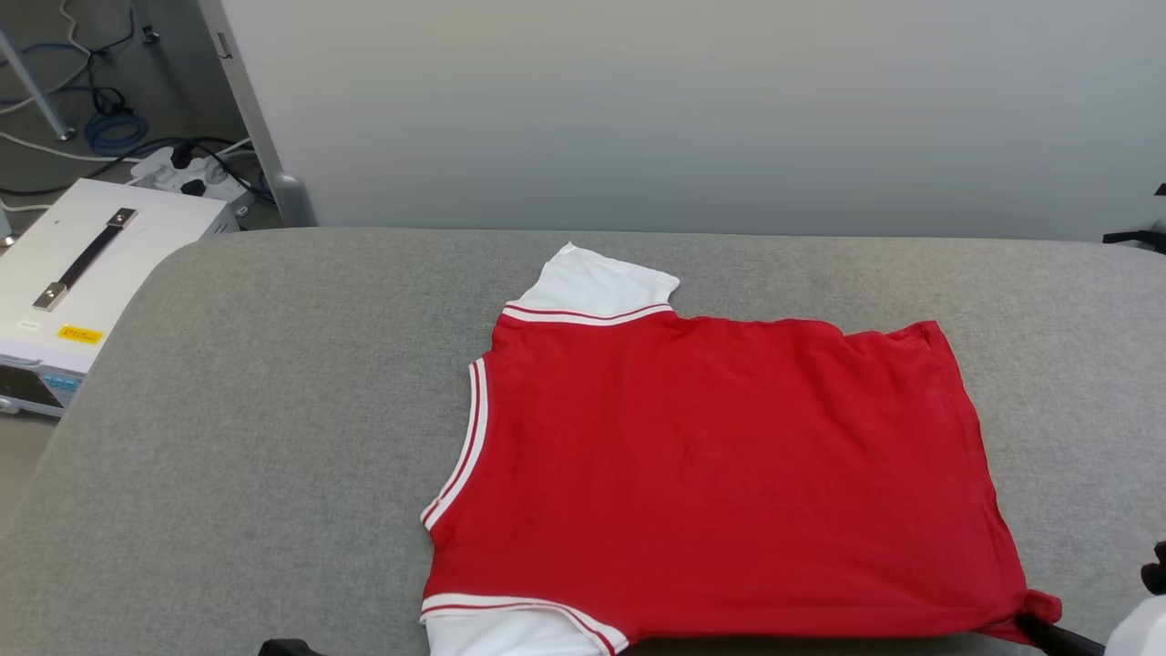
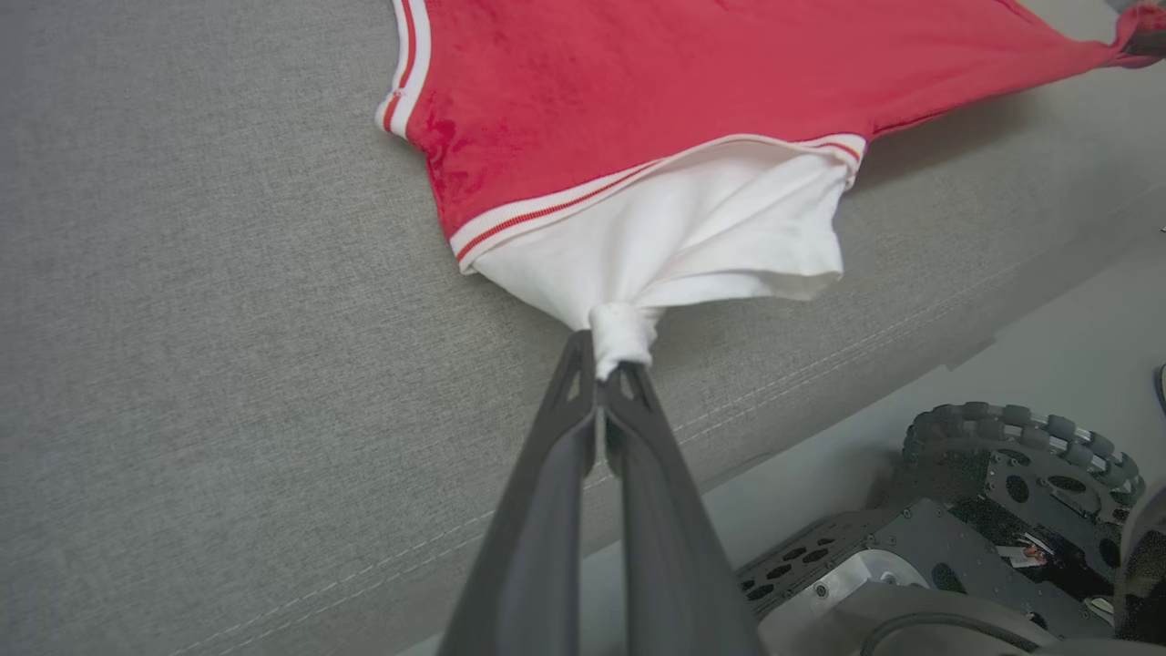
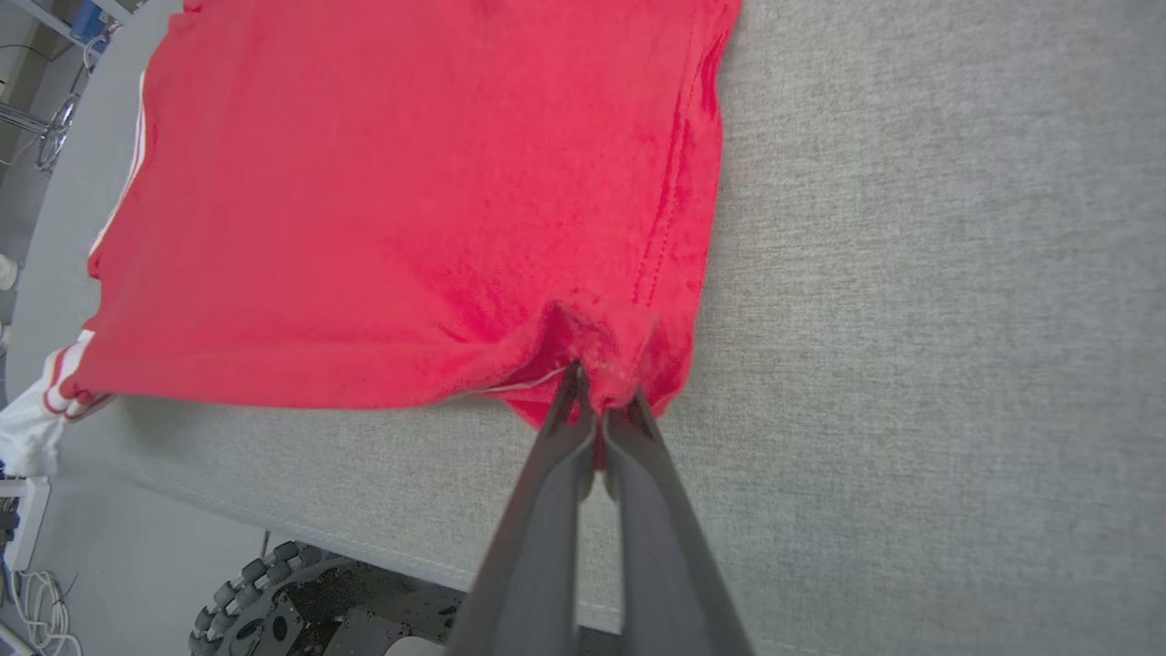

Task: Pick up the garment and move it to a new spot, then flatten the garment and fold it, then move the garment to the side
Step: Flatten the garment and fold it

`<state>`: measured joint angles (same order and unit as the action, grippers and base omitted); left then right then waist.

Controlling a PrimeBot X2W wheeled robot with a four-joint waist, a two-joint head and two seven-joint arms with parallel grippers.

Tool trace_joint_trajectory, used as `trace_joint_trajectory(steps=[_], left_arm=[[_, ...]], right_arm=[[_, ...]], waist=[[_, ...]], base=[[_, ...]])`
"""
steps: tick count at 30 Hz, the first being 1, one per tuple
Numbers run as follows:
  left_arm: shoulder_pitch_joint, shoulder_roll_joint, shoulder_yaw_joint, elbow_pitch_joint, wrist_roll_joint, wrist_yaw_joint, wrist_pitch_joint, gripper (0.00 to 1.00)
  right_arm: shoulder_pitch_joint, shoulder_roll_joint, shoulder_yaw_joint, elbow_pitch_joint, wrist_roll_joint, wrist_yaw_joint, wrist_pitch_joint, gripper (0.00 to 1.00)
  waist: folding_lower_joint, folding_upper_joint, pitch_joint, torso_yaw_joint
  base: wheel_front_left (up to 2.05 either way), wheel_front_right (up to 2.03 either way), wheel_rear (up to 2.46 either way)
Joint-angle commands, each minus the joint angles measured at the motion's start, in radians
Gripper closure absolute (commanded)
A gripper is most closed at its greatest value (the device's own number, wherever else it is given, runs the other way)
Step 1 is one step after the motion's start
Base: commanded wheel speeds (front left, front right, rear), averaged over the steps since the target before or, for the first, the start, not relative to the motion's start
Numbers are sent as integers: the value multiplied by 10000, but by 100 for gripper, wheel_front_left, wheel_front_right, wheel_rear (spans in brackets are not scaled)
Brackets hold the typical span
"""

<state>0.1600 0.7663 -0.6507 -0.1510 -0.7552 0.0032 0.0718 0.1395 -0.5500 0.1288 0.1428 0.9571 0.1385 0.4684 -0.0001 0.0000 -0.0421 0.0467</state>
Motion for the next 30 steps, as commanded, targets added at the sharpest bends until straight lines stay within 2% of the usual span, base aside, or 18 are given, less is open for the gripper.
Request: trace_joint_trajectory(steps=[1, 7, 12, 23, 30], left_arm=[[138, 123, 19, -180, -118, 31, 56, 100], [-496, 181, 329, -578, 108, 171, 15, 100], [-1756, 53, 481, -549, 390, -44, 252, 100], [-4312, -509, 479, 690, 701, -712, 745, 100], [-5442, -929, 14, 1941, 1189, -1023, 756, 100]], right_arm=[[204, 86, -318, -314, -141, -78, 213, 100], [338, 676, -1498, -1497, -647, -78, 1123, 100], [-181, 1257, -2133, -1985, -968, -78, 1802, 100], [-1756, 1637, -2255, -1813, -1852, -78, 2434, 100], [-2543, 1772, -2050, -1220, -2344, -78, 2206, 100]], waist=[[1, 0, 56, -5], [1, 0, 445, -3], [1, 0, 1011, -19], [1, 0, 2083, -243], [1, 0, 2606, -377]], base=[[0, 0, 0], [0, 0, 0], [0, 0, 0], [0, 0, 0], [0, 0, 0]])
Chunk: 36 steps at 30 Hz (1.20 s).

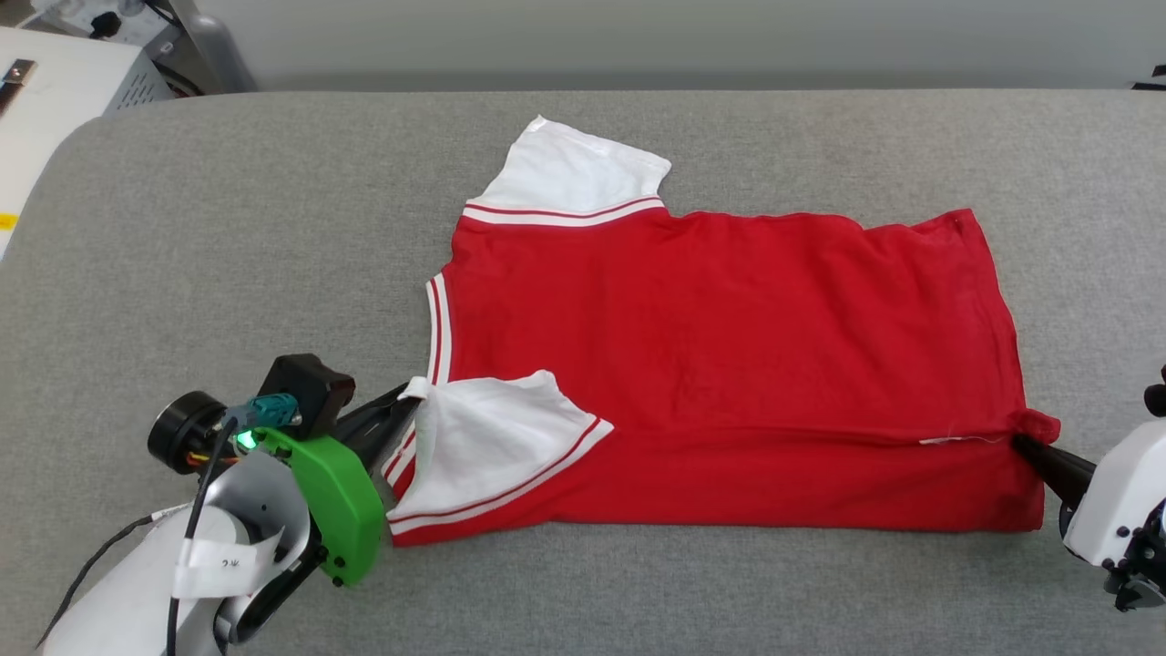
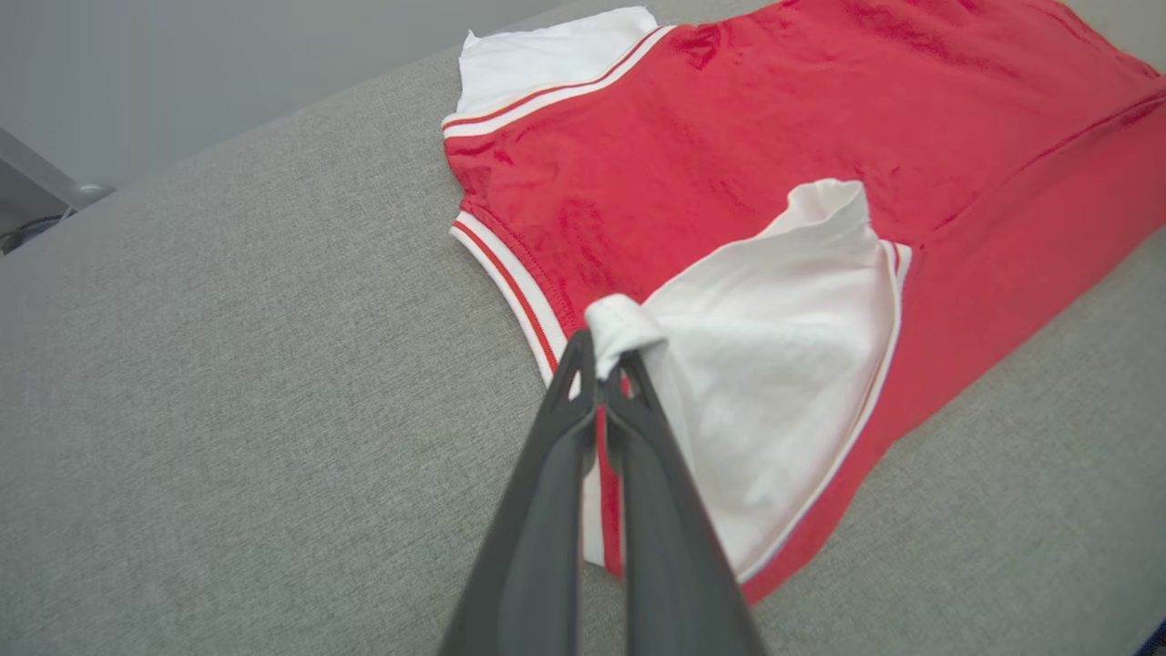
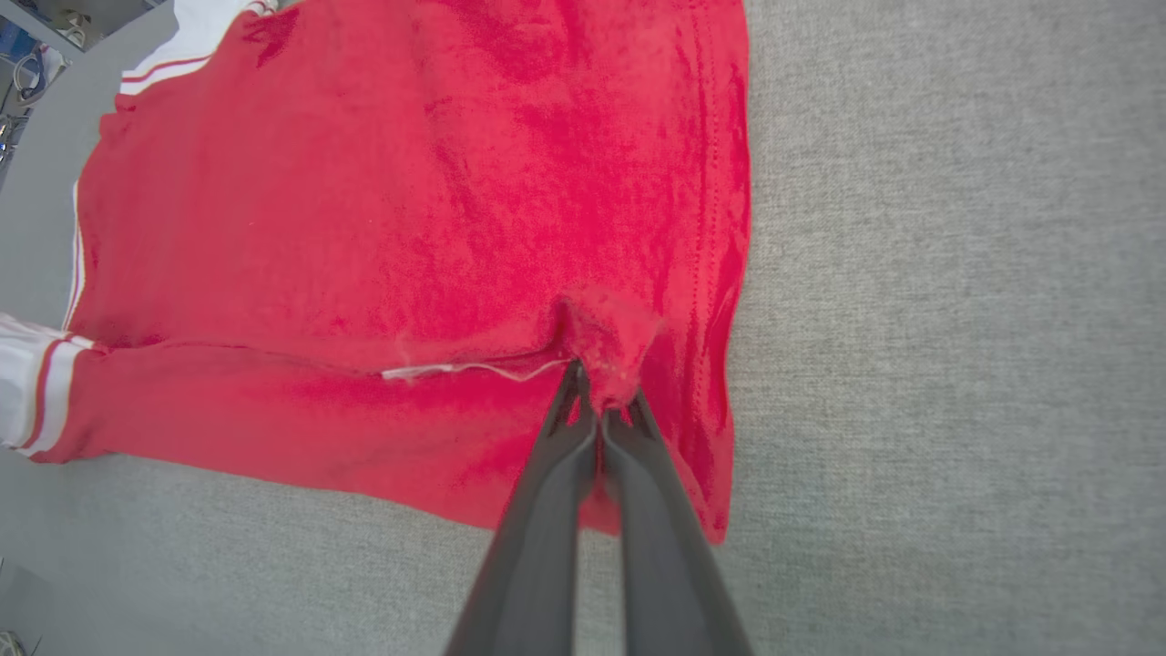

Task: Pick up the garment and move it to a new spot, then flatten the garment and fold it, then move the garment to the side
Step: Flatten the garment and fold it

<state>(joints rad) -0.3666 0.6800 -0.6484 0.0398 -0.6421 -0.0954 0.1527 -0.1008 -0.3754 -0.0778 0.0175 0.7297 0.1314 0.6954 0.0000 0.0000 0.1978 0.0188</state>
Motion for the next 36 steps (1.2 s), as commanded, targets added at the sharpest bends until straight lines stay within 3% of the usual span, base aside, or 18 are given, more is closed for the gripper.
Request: trace_joint_trajectory(steps=[1, 12, 13, 14, 15, 20, 26, 36], left_arm=[[-328, -164, -59, 256, 71, -78, -119, 100], [-1446, -690, -924, 2347, 318, -310, -521, 100], [-1509, -770, -985, 2543, 299, -317, -608, 73], [-1567, -829, -1013, 2701, 319, -320, -711, 0], [-1635, -902, -1033, 2905, 361, -321, -848, 0], [-1727, -1197, -971, 3637, 514, -144, -1581, 0], [-1193, -1514, -529, 3647, 109, 475, -2341, 0], [815, -1583, 375, 1753, -1133, 2238, -2241, 0]], right_arm=[[-235, 46, 58, 132, -144, -7, -145, 100], [-878, 103, 577, 1117, -340, -7, -668, 100], [-905, 91, 608, 1237, -362, -7, -742, 100], [-933, 75, 631, 1309, -407, -7, -861, 50], [-962, 100, 615, 1430, -411, -7, -1004, 0], [-1022, 74, 730, 1638, -235, -7, -1425, 0], [-630, -128, 800, 1576, -230, -7, -1892, 0], [689, -232, 722, 189, -1482, -7, -1757, 0]], waist=[[0, 0, 282, -114], [0, 0, 748, -197], [0, 0, 753, -184], [0, 0, 750, -175], [0, 0, 717, -159], [0, 0, 322, -134], [0, 0, -448, -53], [0, 0, -1031, 31]], base=[[0, 0, 0], [0, 0, 0], [0, 0, 0], [0, 0, 0], [0, 0, 0], [0, 0, 0], [0, 0, 0], [0, 0, 0]])
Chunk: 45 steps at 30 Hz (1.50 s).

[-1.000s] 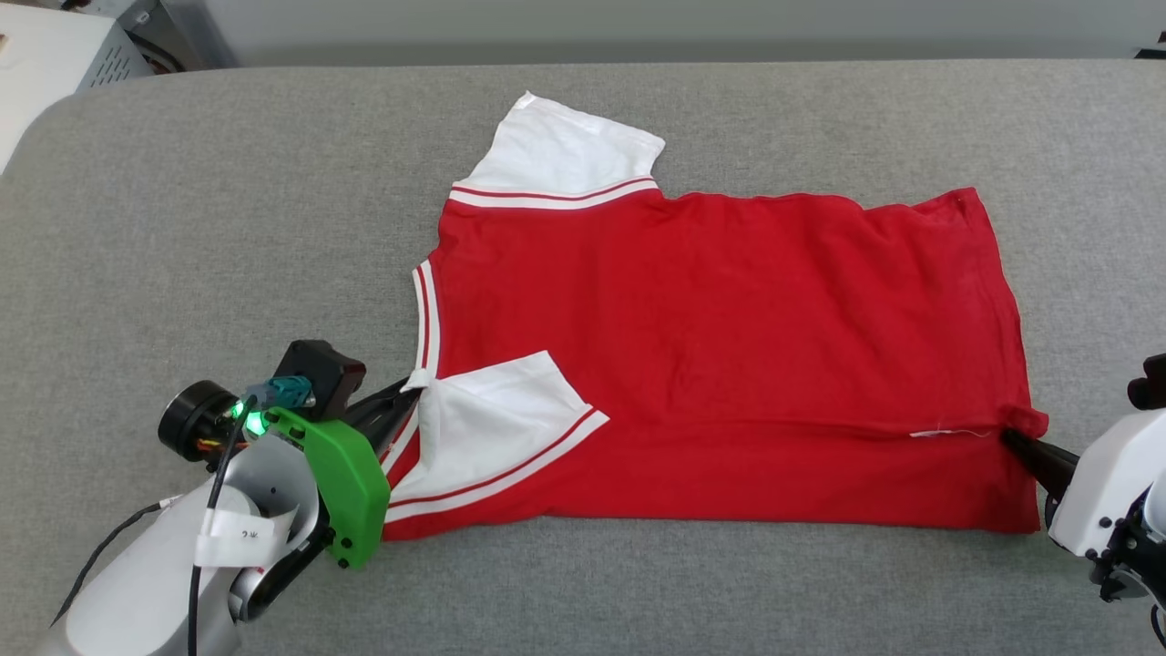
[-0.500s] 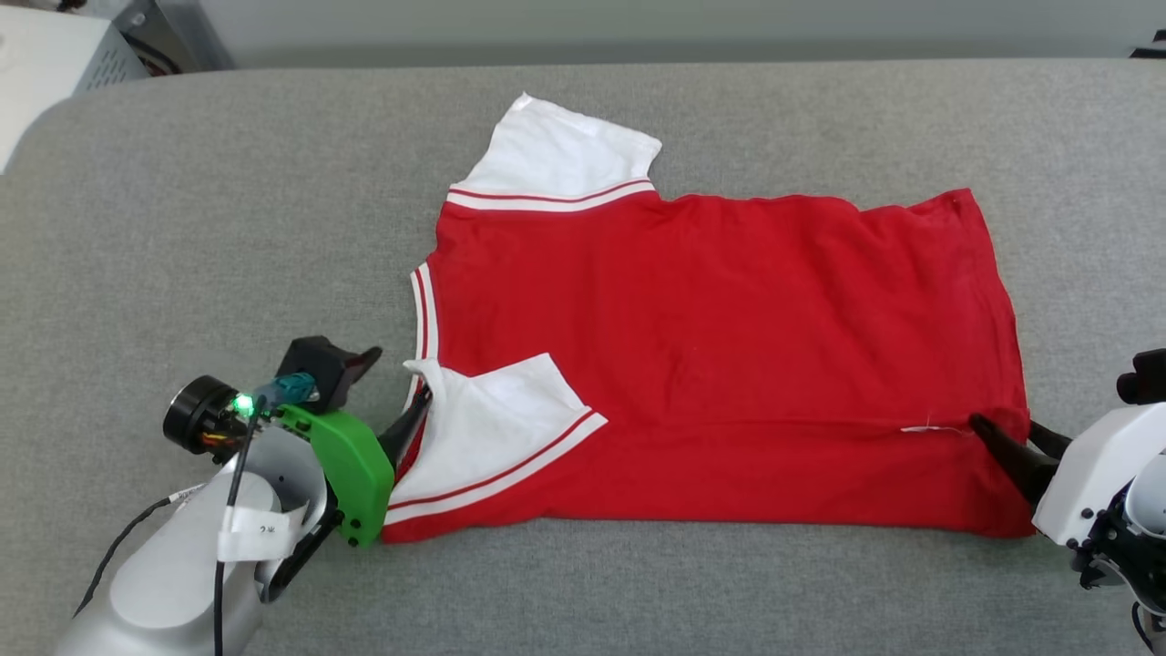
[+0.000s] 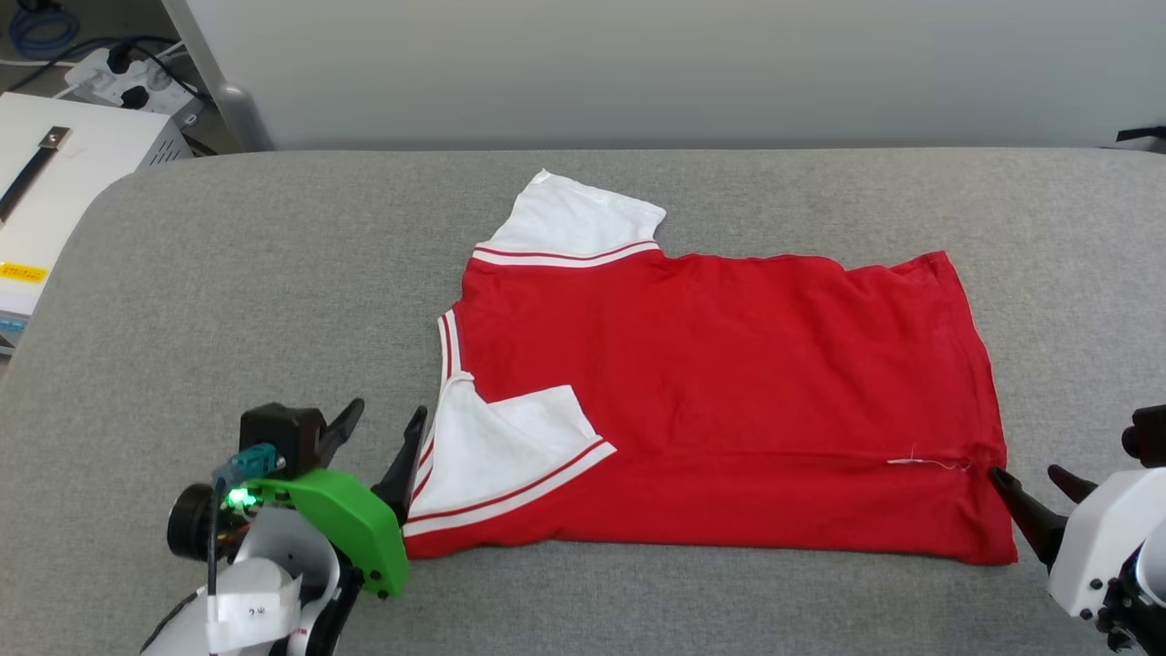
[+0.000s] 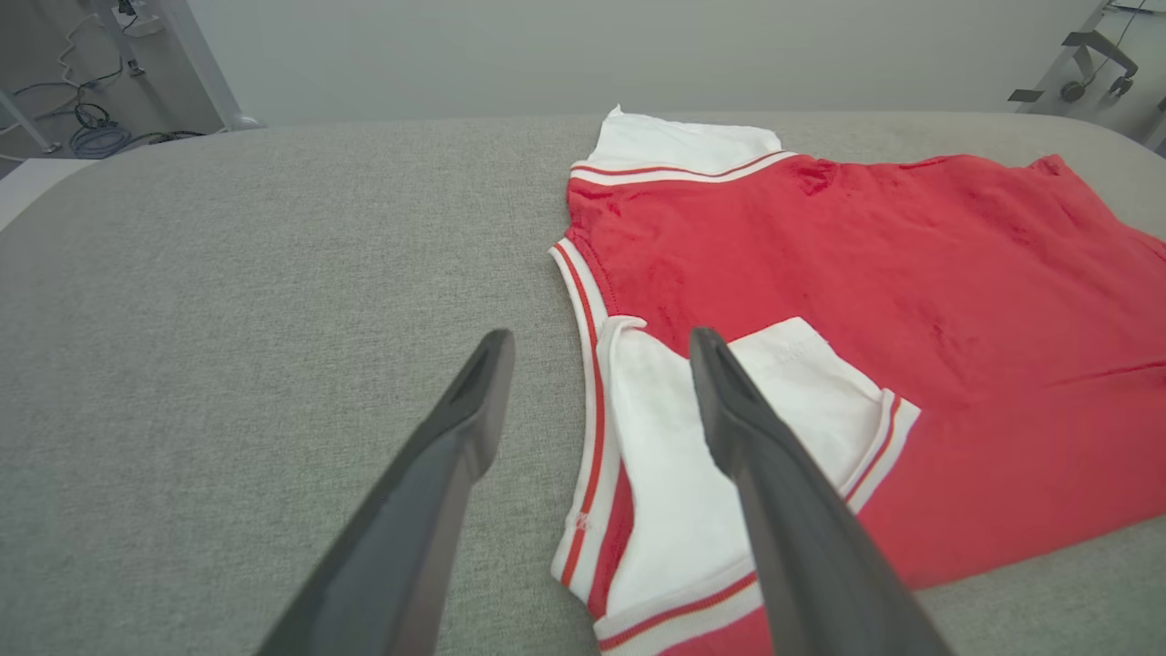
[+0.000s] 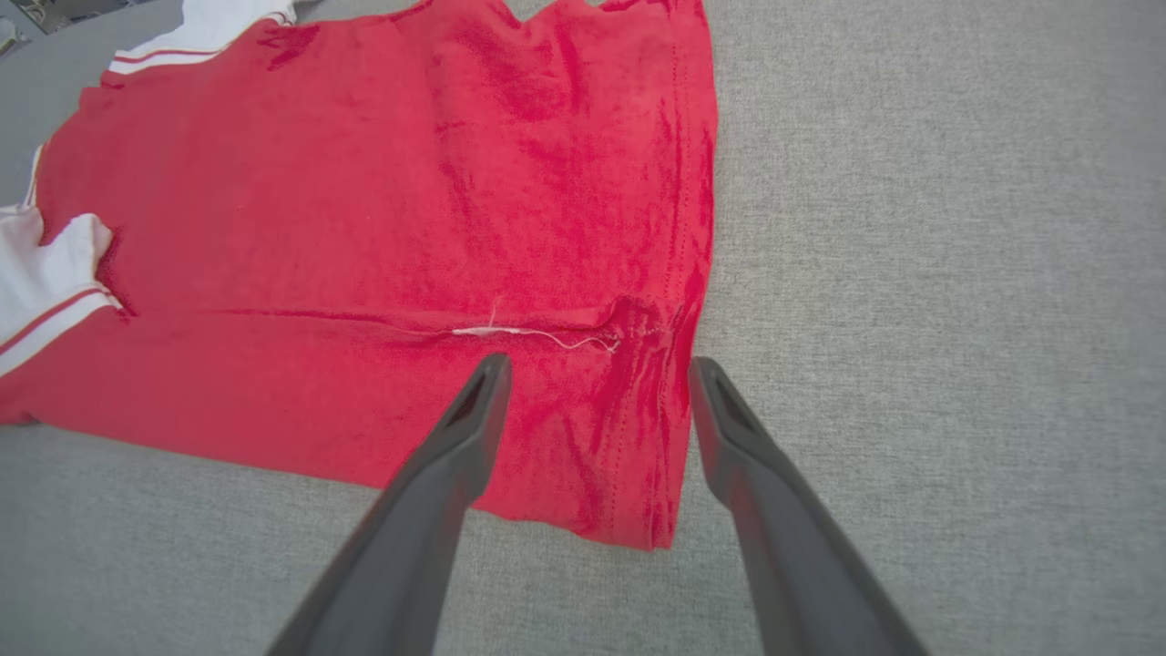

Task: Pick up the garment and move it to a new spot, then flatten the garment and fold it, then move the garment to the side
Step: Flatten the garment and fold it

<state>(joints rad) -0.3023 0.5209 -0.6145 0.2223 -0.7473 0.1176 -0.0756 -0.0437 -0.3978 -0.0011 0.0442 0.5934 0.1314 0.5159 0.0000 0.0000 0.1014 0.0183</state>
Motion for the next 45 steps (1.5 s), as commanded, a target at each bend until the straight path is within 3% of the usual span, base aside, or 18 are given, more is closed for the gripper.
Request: trace_joint_trajectory(steps=[1, 6, 14, 25, 31, 32, 33, 36, 41, 45], left_arm=[[360, 34, 47, -252, -132, 274, 142, 0], [1196, 194, 49, -1077, -398, 1018, 747, 0], [1479, 585, -367, -1330, -286, 1600, 1960, 0], [1215, 286, -322, -640, -615, 1890, 2496, 0], [1102, 82, -523, 100, -931, 1439, 2872, 0], [1087, 70, -639, 218, -964, 1325, 3046, 87], [1076, 59, -719, 286, -995, 1224, 3164, 100], [1033, -9, -761, 368, -1117, 992, 3205, 100], [1003, -20, -627, 127, -1052, 1008, 2782, 100], [1115, 46, -488, -576, -1169, 943, 2581, 100]], right_arm=[[233, 34, -120, -208, -287, -7, 119, 0], [814, 622, -690, -942, -1026, -7, 928, 0], [1131, 1478, -918, -2143, -1659, -7, 1697, 0], [1000, 1646, -1050, -2290, -1813, -7, 1754, 0], [890, 1449, -953, -2243, -1856, -7, 1483, 0], [884, 1423, -960, -2224, -1849, -7, 1474, 0], [878, 1400, -973, -2211, -1846, -7, 1471, 0], [861, 1349, -1058, -2151, -1855, -7, 1466, 0], [978, 1118, -1153, -1827, -2471, -7, 1505, 0], [965, 1357, -1258, -1533, -2678, -7, 1516, 0]], waist=[[0, 0, -78, 37], [0, 0, -53, 0], [0, 0, 398, -216], [0, 0, 960, -511], [0, 0, 1139, -593], [0, 0, 1143, -594], [0, 0, 1142, -591], [0, 0, 1068, -520], [0, 0, 823, -226], [0, 0, 679, 18]], base=[[0, 0, 0], [0, 0, 0], [0, 0, 0], [0, 0, 0], [0, 0, 0], [0, 0, 0], [0, 0, 0], [0, 0, 0], [0, 0, 0], [0, 0, 0]])
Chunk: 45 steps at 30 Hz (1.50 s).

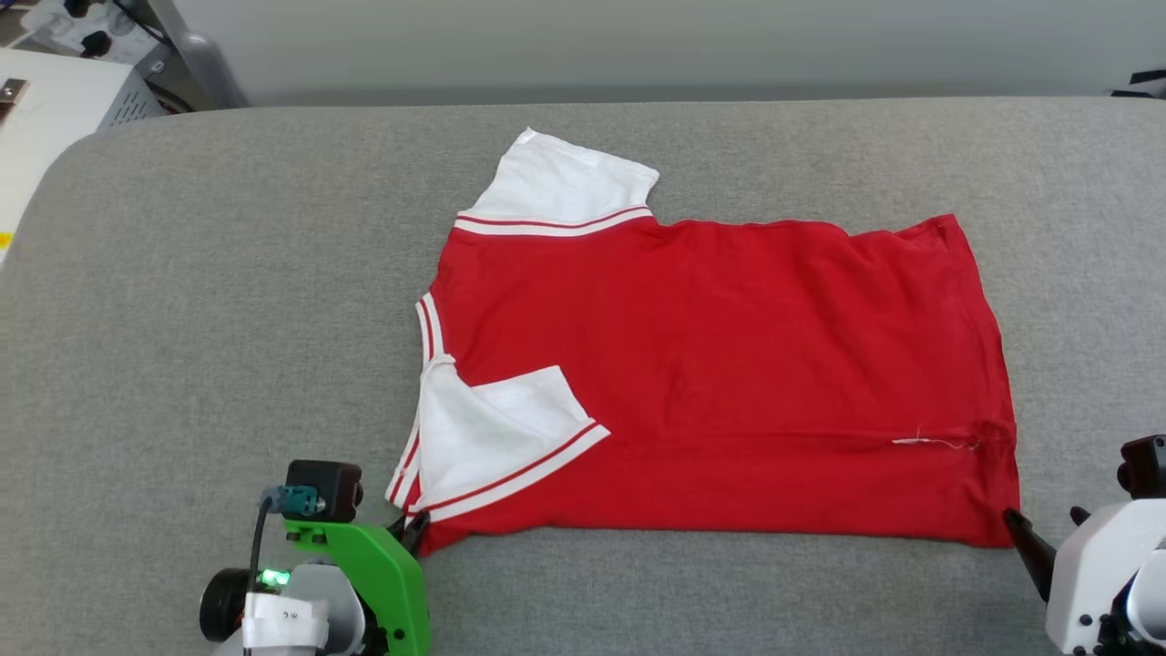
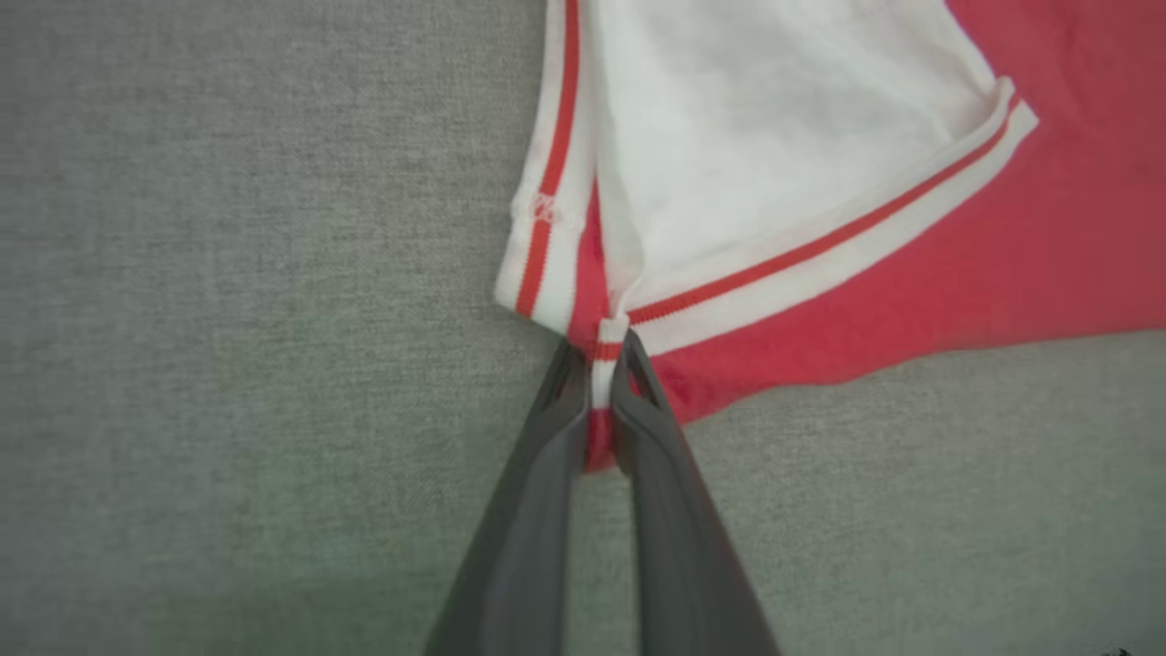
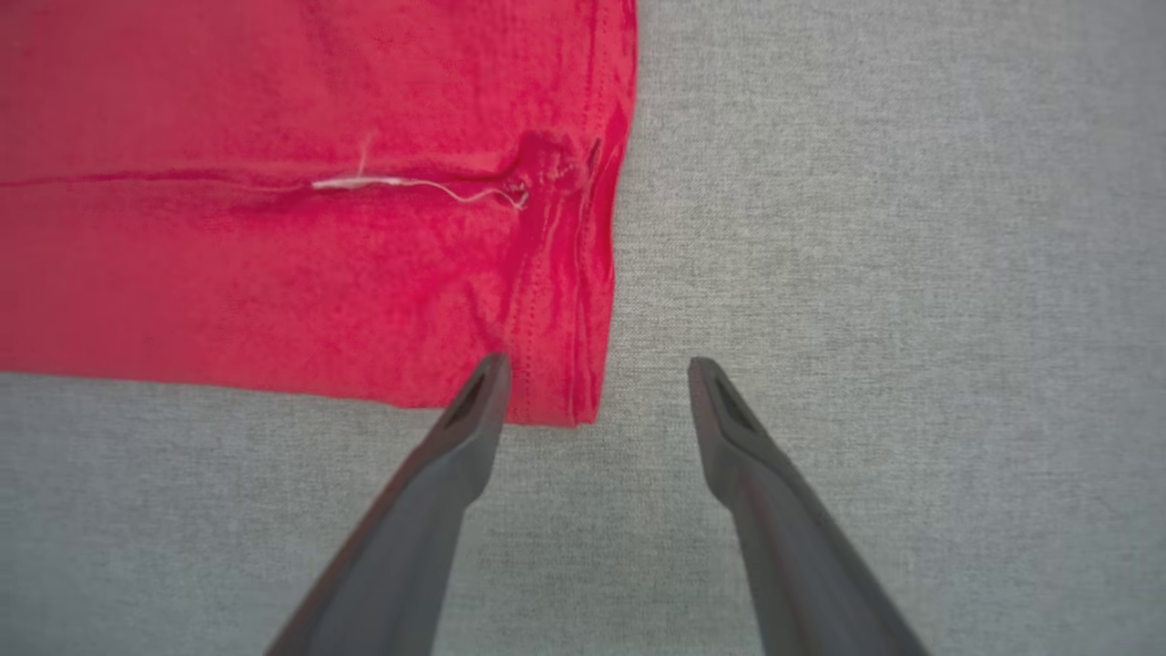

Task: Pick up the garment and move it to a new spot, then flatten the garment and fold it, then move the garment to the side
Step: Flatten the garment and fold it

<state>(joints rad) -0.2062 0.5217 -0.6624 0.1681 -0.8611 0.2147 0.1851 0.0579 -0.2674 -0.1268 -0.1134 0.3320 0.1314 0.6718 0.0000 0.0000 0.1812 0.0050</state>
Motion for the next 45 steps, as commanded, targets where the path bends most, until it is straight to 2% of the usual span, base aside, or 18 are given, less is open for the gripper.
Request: trace_joint_trajectory(steps=[1, 12, 23, 24, 25, 26, 35, 45], left_arm=[[165, 118, 7, -206, 28, 13, -65, 100], [383, 534, 71, -2138, 250, 509, 2, 100], [320, 695, -7, -2300, 396, 606, 115, 100], [307, 694, -18, -2280, 396, 601, 128, 100], [298, 689, -27, -2266, 390, 593, 138, 100], [293, 680, -37, -2241, 379, 583, 148, 100], [652, 821, -193, -1823, 297, 603, 269, 100], [1383, 852, -475, -1689, 59, 668, 444, 100]], right_arm=[[-70, 106, -22, 102, -90, -7, -34, 0], [-395, 449, -401, 1178, -607, -7, 58, 0], [-813, 732, -287, 2112, -803, -7, 40, 1], [-810, 756, -254, 2193, -781, -7, 114, 58], [-805, 772, -253, 2248, -772, -7, 162, 76], [-805, 782, -254, 2294, -771, -7, 184, 100], [-639, 460, -511, 2186, -608, -7, 80, 100], [376, -17, -694, 1053, 250, -7, 904, 100]], waist=[[0, 0, -135, 199], [0, 0, 15, 598], [0, 0, 410, 636], [0, 0, 425, 637], [0, 0, 427, 640], [0, 0, 407, 643], [0, 0, -296, 529], [0, 0, -833, 479]], base=[[0, 0, 0], [0, 0, 0], [0, 0, 0], [0, 0, 0], [0, 0, 0], [0, 0, 0], [0, 0, 0], [0, 0, 0]])
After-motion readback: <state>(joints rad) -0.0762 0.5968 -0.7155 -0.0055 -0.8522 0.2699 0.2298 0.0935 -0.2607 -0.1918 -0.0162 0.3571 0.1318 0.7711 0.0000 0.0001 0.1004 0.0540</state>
